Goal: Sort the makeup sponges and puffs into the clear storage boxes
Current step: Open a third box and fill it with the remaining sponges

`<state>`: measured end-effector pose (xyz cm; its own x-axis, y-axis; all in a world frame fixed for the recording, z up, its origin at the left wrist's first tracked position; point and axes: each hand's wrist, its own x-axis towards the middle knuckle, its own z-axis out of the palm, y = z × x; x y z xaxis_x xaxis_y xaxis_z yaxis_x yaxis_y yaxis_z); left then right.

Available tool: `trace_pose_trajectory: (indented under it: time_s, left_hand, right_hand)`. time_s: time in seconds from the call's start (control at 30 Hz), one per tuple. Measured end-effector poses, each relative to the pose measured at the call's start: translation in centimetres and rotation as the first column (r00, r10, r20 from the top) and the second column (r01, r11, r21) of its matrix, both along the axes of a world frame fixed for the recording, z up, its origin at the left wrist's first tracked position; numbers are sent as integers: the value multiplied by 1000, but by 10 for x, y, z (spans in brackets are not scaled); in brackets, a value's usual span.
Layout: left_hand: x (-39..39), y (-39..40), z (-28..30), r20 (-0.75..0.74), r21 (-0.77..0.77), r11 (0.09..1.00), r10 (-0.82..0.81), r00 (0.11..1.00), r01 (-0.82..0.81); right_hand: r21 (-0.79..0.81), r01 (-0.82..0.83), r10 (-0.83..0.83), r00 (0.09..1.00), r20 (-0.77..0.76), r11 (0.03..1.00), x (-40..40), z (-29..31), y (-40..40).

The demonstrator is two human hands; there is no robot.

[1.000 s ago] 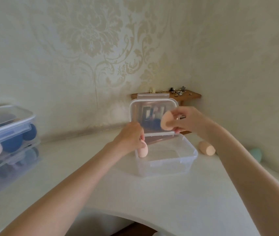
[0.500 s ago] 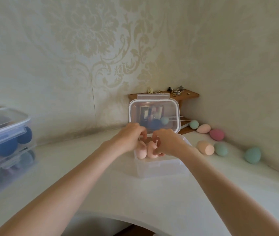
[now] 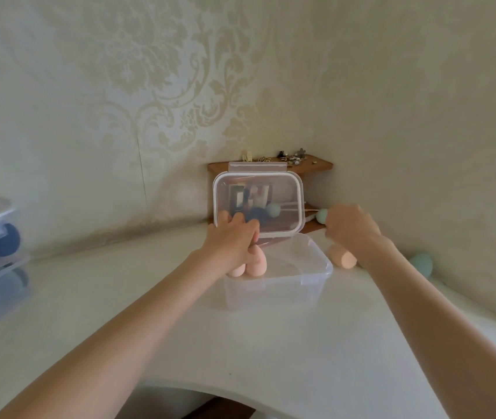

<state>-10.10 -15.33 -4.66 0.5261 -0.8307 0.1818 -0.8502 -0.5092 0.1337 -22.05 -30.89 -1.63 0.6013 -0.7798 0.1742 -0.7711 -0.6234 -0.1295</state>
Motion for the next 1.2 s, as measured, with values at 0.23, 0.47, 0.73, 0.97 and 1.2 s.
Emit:
trace_pose_trajectory:
  time_s: [0.23, 0.47, 0.73, 0.97, 1.2]
  left_hand:
    - [0, 2, -1, -11, -1, 1000, 0, 1000, 0]
    - [-1, 2, -5, -14, -10, 1000, 1, 1000, -1]
    - [5, 1, -10, -18, -48, 999, -15, 1000, 14]
    - [5, 0, -12, -16, -76, 997, -27, 1000, 26]
    - [0, -4, -4, 110, -73, 990, -112, 988, 120]
  right_hand:
    - [100, 31, -45, 989, 142, 995, -12, -37, -15]
    - [382, -405, 257, 887, 384, 831, 4, 13, 26]
    - [189, -422, 427, 904, 17, 887, 14, -13, 56]
    - [204, -398, 394, 917, 65, 894, 17, -17, 59]
    - [235, -398, 400, 915, 41, 887, 19, -22, 54]
